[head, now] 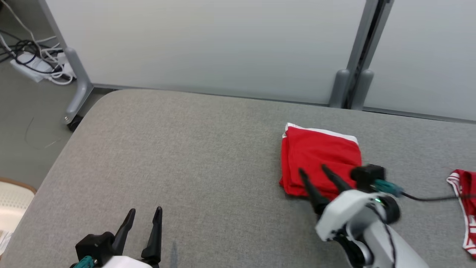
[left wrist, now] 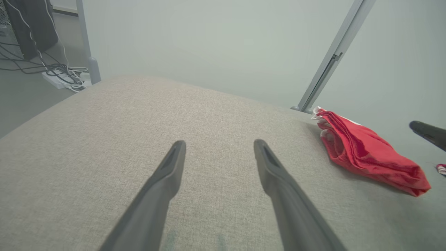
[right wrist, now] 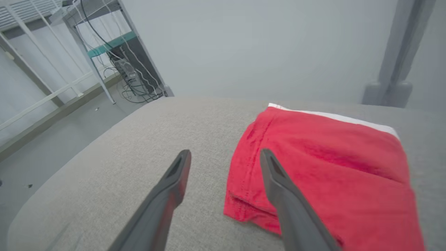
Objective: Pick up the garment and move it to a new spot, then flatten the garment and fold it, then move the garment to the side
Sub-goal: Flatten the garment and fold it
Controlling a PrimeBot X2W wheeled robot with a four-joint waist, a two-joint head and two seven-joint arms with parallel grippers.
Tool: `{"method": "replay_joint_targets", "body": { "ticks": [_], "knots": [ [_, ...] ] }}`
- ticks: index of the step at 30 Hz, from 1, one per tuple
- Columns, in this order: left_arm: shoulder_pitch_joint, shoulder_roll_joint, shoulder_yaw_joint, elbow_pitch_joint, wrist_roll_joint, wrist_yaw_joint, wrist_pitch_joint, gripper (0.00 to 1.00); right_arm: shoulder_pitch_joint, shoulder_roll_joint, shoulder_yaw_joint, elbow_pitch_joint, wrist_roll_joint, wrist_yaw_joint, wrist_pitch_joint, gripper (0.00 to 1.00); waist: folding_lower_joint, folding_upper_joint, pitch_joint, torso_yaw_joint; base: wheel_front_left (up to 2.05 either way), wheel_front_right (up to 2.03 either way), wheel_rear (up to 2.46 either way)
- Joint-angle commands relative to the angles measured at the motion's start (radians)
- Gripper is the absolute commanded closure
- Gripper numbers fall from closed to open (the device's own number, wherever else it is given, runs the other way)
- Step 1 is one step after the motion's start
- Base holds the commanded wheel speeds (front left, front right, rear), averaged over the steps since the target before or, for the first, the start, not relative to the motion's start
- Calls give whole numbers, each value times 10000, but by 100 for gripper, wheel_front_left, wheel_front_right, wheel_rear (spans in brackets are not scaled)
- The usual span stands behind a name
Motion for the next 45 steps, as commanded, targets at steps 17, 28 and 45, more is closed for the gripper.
{"method": "replay_joint_targets", "body": {
  "ticks": [17,28,45],
  "knots": [
    [1417,-19,2294,-974,1732,-283,-175,0,3872,-67,-4620,-3170,-2814,4,-807,0,0,0,-759,-2007,0,0,0],
    [1804,-113,2678,-311,2550,-148,-177,0,4459,-70,-4925,-3744,-3401,4,401,0,0,0,-959,-2353,0,0,0],
    [2016,-396,3112,166,2211,-312,-176,0,4617,-76,-4980,-4165,-3506,4,855,0,0,0,-945,-2263,0,0,0]
  ]
}}
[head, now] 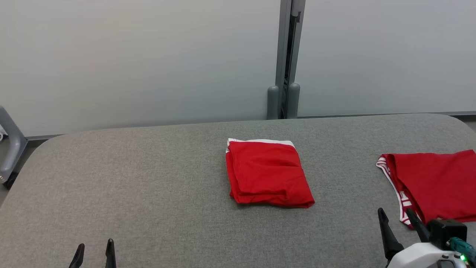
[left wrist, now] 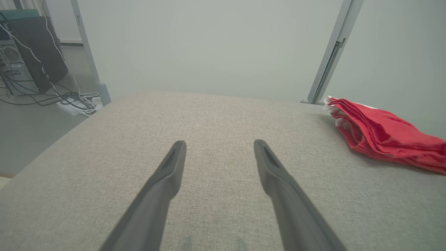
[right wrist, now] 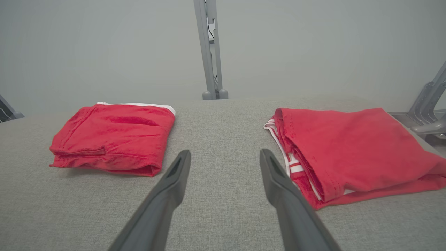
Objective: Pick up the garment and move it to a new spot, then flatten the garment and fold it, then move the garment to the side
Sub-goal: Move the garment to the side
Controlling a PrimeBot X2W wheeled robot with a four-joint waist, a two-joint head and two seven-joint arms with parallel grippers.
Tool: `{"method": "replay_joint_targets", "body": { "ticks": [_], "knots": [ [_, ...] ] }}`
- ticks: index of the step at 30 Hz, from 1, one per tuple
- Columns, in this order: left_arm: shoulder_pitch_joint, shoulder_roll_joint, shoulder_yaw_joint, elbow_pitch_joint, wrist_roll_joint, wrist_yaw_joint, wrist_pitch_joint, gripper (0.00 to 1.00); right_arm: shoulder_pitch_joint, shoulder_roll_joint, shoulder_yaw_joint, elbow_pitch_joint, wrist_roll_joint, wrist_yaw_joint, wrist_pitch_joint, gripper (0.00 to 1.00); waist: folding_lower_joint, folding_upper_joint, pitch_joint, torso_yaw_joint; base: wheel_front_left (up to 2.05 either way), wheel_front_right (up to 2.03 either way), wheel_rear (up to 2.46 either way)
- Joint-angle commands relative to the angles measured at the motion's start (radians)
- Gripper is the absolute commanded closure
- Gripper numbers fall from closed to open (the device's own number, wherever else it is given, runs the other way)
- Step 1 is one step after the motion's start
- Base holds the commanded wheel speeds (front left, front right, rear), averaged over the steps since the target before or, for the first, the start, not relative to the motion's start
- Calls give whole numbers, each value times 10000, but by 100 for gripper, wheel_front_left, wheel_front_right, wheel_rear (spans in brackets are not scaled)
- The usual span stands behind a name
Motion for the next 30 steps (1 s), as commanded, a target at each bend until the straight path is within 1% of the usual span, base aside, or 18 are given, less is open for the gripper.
{"method": "replay_joint_targets", "body": {
  "ticks": [1,7,10,12,14,18,19,20,22,23,24,27,30],
  "knots": [
    [3,6,55,-90,-28,29,-38,0,-12,-61,6,59,44,6,-80,0,0,0,22,17,0,0,0],
    [45,-56,16,-201,-23,98,-38,0,-176,-61,66,281,144,6,-209,0,0,0,64,38,0,0,0],
    [37,-83,-32,-246,-52,135,3,0,-272,-61,81,264,88,6,-81,0,0,0,99,71,0,0,0],
    [27,-94,-65,-299,-47,141,15,0,-502,-58,172,173,524,6,197,0,0,0,152,100,0,0,0],
    [35,-101,-88,-347,-53,164,42,0,-890,-59,325,89,758,6,926,0,0,0,203,109,0,0,0],
    [-26,-120,-171,-435,-35,210,114,0,-2076,-67,263,40,1018,4,3630,0,0,0,290,263,0,0,0],
    [-26,-120,-171,-435,-35,210,114,0,-2076,-67,263,40,1018,4,3630,0,0,0,290,263,0,0,0],
    [-60,-138,-209,-463,-29,211,137,0,-2423,-64,175,48,1057,6,4259,0,0,0,319,340,0,0,0],
    [-155,-174,-328,-514,13,163,178,0,-3125,-59,7,150,1203,6,5172,0,0,0,417,566,0,0,0],
    [-248,-202,-457,-553,60,88,212,0,-3710,-51,-225,431,1193,6,5677,0,0,0,543,850,0,0,0],
    [-248,-202,-457,-553,60,88,212,0,-3710,-51,-225,431,1193,6,5677,0,0,0,543,850,0,0,0],
    [-452,-236,-709,-652,141,-25,280,0,-4434,-53,-505,1112,1100,6,6404,0,0,0,967,1377,0,0,0],
    [-642,-281,-883,-767,229,-78,292,0,-5128,-59,-769,1759,690,6,6703,0,0,0,1496,1862,0,0,0]
  ]
}}
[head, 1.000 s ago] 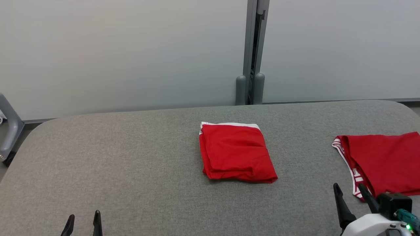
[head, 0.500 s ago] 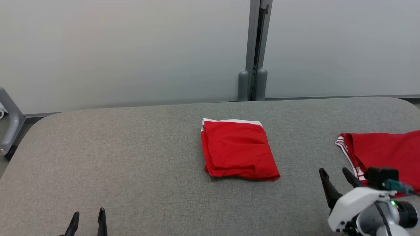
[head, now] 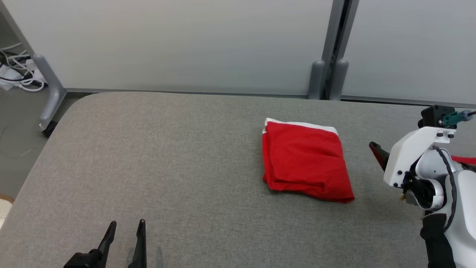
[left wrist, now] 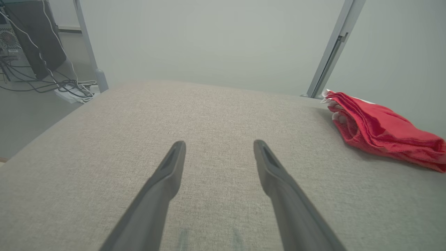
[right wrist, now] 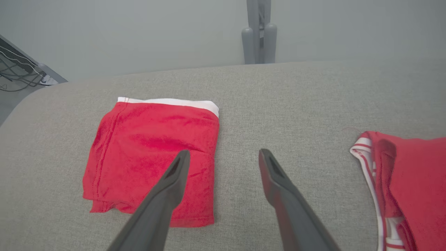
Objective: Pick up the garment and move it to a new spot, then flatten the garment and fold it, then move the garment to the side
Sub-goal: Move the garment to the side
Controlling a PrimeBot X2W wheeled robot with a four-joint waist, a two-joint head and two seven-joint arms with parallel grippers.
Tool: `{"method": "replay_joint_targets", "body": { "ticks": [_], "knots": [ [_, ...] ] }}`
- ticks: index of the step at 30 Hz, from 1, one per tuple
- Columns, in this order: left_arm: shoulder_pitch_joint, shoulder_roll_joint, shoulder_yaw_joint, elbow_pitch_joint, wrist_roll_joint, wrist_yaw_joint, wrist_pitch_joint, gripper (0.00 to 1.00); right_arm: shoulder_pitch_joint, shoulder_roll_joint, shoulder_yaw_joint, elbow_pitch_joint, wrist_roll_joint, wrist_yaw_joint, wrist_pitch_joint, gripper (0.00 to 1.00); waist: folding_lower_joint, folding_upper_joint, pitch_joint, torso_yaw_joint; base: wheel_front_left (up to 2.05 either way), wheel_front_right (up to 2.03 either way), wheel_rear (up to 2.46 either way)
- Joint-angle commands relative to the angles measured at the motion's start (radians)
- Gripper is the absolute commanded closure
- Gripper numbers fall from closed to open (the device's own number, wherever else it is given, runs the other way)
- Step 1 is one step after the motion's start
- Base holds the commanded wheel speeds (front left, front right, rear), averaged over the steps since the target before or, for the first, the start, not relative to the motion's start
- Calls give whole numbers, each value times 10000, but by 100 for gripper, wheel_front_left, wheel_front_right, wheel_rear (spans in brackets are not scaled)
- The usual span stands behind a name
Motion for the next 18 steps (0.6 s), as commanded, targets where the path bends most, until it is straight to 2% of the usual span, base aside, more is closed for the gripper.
{"method": "replay_joint_targets", "body": {
  "ticks": [1,9,18],
  "knots": [
    [-226,16,-21,-53,49,-50,-38,0,-251,-68,-88,232,-179,6,12,0,0,-1,651,629,0,0,0],
    [-721,-149,-192,162,13,-208,-105,0,-1049,-66,-735,2164,-977,6,-495,0,0,-1,1423,1531,0,0,0],
    [-982,-187,-251,446,-62,-359,-195,0,-1453,-47,-1156,4170,-1183,6,-1076,0,0,-1,1675,1755,0,0,0]
  ]
}}
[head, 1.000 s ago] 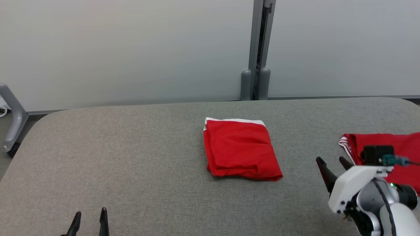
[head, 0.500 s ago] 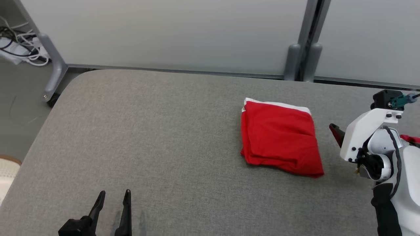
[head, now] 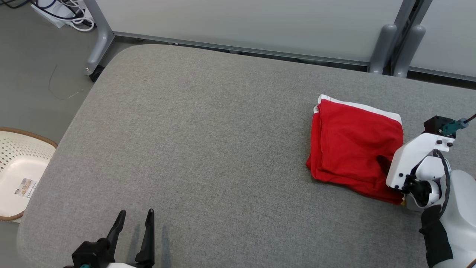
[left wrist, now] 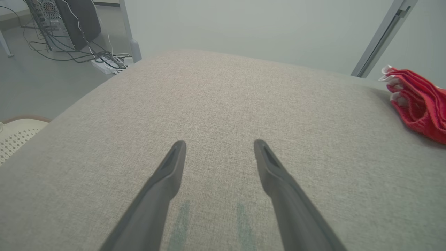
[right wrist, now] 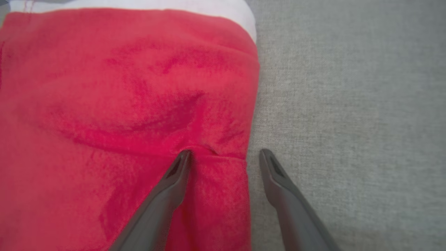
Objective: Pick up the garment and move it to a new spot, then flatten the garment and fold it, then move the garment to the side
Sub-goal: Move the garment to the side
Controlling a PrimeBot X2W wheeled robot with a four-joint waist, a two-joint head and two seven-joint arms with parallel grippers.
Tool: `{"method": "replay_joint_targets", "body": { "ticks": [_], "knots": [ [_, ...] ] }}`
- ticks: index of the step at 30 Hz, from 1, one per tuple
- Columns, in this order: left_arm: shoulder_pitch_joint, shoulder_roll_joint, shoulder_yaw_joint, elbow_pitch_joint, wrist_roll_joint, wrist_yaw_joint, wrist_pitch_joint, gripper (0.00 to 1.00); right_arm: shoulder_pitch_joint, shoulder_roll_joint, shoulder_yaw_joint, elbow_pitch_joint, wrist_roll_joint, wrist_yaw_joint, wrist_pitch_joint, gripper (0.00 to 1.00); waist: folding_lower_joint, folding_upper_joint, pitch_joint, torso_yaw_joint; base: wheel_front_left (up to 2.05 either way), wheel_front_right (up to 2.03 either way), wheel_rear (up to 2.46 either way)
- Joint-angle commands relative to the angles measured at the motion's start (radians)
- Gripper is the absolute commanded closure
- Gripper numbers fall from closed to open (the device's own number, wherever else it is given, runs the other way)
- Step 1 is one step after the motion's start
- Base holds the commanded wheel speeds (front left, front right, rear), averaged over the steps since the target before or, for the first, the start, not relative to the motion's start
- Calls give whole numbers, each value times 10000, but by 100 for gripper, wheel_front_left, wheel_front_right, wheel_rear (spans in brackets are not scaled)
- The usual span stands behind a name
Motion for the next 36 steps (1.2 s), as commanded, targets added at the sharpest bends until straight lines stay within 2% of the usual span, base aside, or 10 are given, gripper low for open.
{"method": "replay_joint_targets", "body": {
  "ticks": [1,2,3,4,5,10,15,21,26,36],
  "knots": [
    [-254,42,36,21,-56,-46,-40,0,31,-11,-94,377,-98,6,-12,2,0,0,24,-14,0,0,0],
    [-271,45,51,36,-60,-32,-52,0,-33,-10,-145,562,-144,3,-78,50,0,0,34,-37,0,0,0],
    [-268,44,67,57,-76,-33,-59,0,-134,-10,-152,725,-143,3,-171,65,0,0,35,-76,0,0,0],
    [-263,52,83,74,-78,-44,-70,0,-222,-8,-104,867,-99,4,-289,93,0,0,36,-129,0,0,0],
    [-279,56,105,88,-78,-49,-83,0,-325,-4,23,974,-97,4,-400,100,0,0,40,-194,0,0,0],
    [-344,54,191,155,-164,-97,-116,0,-687,-48,795,873,-222,3,-1017,100,0,0,-166,-682,0,0,0],
    [-152,68,331,204,-268,-95,-140,0,-353,-248,1813,-361,-532,3,-989,100,0,0,-632,-1388,0,0,0],
    [-34,29,371,139,-292,-112,-165,0,487,-1437,3013,-2798,-343,4,26,100,0,0,-935,-2201,0,0,0],
    [-169,-44,250,31,-231,-120,-162,0,1283,-2573,3444,-4542,-262,3,894,100,0,0,-844,-2683,0,0,0],
    [-588,131,138,3,-254,-287,-44,0,1542,-4530,4078,-5138,-510,3,1213,100,0,0,-456,-2739,0,0,0]
  ]
}}
